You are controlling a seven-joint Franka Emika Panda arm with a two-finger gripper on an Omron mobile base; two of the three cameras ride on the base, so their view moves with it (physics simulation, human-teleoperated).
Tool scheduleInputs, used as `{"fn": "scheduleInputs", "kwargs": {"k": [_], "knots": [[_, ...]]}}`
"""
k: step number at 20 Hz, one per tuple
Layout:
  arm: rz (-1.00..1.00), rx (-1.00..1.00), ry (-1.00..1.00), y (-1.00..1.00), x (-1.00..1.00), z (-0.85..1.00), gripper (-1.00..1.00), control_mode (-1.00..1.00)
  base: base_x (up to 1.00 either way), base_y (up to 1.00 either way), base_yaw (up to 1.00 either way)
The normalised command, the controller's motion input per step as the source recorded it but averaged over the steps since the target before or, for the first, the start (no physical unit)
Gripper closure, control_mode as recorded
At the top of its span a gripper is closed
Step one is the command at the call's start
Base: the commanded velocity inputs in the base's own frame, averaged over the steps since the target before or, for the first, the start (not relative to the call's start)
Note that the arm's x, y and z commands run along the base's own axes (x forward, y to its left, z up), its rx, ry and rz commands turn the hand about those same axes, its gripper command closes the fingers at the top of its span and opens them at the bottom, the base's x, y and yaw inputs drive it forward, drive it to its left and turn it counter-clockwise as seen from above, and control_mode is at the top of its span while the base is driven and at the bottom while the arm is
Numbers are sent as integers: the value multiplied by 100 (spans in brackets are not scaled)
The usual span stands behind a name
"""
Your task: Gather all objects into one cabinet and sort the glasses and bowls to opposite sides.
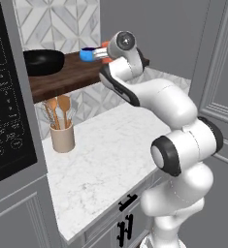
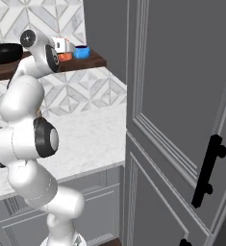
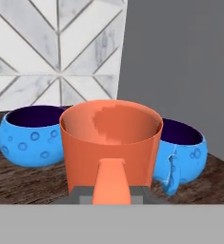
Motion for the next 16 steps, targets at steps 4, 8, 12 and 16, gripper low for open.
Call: {"fn": "scheduleInputs", "kwargs": {"k": [4, 8, 12, 16], "knots": [[0, 0, 5, 7, 10, -11, 100, -100, 0, 0, 0], [-1, 0, 3, 9, 12, -7, 100, -100, 0, 0, 0], [-1, 0, 3, 7, 21, -8, 100, -100, 0, 0, 0], [-3, 0, 0, 15, 28, -5, 100, -100, 0, 0, 0]]}}
